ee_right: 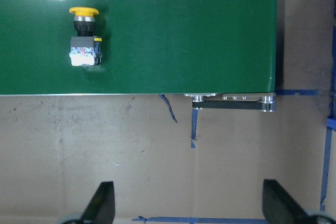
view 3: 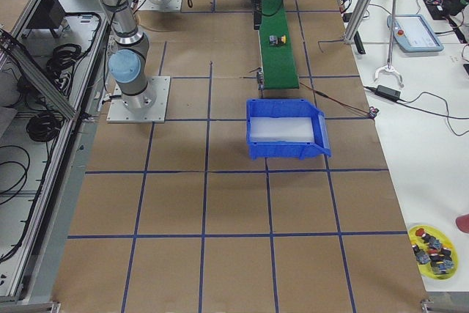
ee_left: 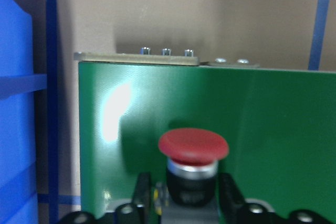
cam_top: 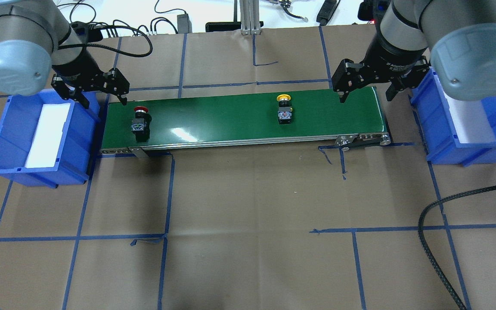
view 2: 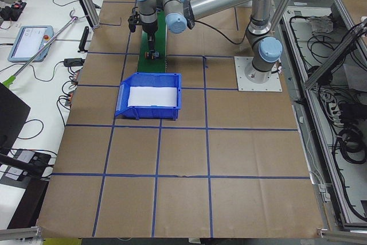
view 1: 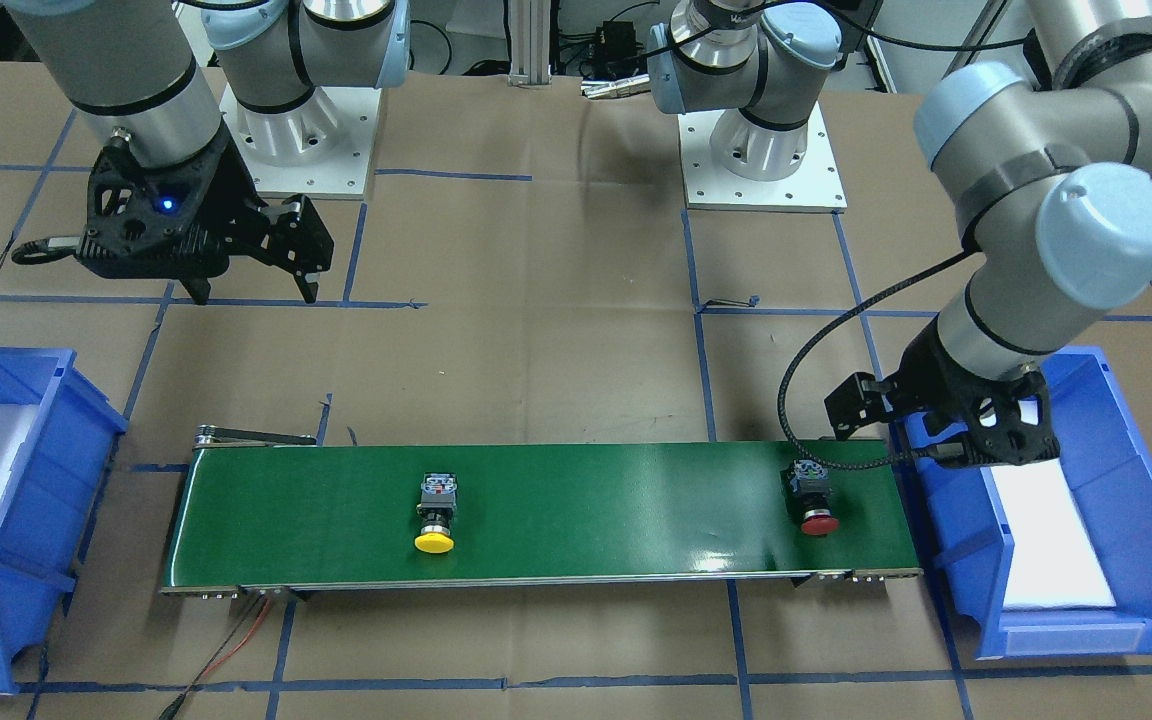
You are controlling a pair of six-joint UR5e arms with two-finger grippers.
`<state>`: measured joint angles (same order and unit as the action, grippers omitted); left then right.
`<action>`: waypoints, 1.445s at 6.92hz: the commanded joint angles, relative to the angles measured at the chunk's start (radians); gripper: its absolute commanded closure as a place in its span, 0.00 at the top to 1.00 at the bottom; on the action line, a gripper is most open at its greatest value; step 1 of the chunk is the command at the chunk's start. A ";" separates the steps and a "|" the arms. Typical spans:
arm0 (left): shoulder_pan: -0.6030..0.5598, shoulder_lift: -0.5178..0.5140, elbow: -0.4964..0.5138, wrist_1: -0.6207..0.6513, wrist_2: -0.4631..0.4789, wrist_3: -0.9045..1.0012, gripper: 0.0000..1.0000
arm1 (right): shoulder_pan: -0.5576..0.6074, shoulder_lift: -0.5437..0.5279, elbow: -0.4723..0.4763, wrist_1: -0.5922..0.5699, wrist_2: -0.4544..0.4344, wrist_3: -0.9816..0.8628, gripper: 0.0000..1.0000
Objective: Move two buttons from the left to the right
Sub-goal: 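Release the red button on the belt while the right gripper reaches toward the yellow button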
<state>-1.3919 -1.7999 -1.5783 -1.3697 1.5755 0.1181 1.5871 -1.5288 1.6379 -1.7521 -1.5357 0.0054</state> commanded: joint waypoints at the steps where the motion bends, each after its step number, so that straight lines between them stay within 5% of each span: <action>1: -0.036 0.097 0.037 -0.139 0.000 -0.002 1.00 | 0.002 0.076 -0.001 -0.070 0.002 0.002 1.00; 3: -0.123 0.172 -0.008 -0.143 0.006 -0.060 1.00 | 0.017 0.151 0.003 -0.251 0.034 -0.008 1.00; 6: -0.130 0.238 -0.100 -0.126 0.011 -0.060 1.00 | 0.017 0.232 -0.006 -0.260 0.051 0.019 1.00; 10: -0.130 0.211 -0.063 -0.140 0.000 -0.061 1.00 | 0.019 0.274 -0.009 -0.332 0.046 0.061 1.00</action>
<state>-1.5217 -1.5808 -1.6544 -1.5006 1.5775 0.0579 1.6053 -1.2708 1.6297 -2.0305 -1.4924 0.0729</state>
